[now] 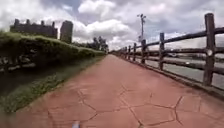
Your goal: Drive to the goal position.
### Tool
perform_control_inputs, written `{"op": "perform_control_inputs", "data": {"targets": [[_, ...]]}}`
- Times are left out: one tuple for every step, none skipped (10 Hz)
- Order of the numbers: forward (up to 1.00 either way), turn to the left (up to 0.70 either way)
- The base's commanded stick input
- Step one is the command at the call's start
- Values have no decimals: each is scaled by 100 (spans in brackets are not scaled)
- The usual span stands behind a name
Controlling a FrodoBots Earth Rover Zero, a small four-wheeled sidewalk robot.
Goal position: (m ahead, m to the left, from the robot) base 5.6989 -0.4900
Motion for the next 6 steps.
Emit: {"op": "perform_control_inputs", "data": {"targets": [[100, -19], [100, -4], [100, 0], [100, 0], [100, 0], [100, 0]]}}
